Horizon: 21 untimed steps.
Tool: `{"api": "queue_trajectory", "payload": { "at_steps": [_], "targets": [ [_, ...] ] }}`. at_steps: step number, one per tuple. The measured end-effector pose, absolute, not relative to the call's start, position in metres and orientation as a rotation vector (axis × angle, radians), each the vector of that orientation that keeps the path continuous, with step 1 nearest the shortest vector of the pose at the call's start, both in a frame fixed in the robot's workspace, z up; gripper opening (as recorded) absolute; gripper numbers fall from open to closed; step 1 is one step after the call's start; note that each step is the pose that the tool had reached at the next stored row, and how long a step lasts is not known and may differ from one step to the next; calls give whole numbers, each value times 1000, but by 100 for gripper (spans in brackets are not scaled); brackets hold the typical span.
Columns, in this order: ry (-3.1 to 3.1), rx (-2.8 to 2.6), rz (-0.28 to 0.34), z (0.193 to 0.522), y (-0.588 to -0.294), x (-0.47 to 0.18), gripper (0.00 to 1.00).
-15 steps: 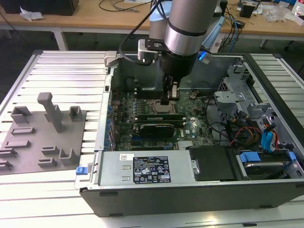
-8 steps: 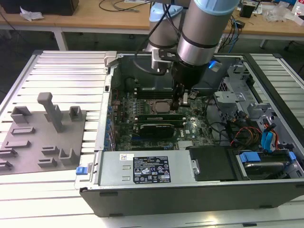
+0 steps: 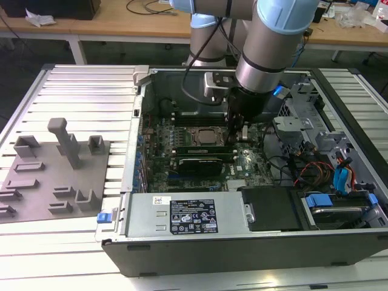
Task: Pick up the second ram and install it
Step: 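Press down the second ram until it locks into place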
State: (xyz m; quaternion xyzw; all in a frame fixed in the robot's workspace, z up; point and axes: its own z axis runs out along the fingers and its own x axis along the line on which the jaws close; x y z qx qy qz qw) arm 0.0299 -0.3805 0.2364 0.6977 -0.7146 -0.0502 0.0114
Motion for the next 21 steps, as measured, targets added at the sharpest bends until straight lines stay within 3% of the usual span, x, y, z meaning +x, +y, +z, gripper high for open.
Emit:
{"api": "queue_trajectory", "payload": {
  "at_steps": [6,21],
  "targets": [
    [-2226,2185,-150,236,-381,28,11],
    [-2233,2193,-142,228,-381,-52,11]
  ]
}}
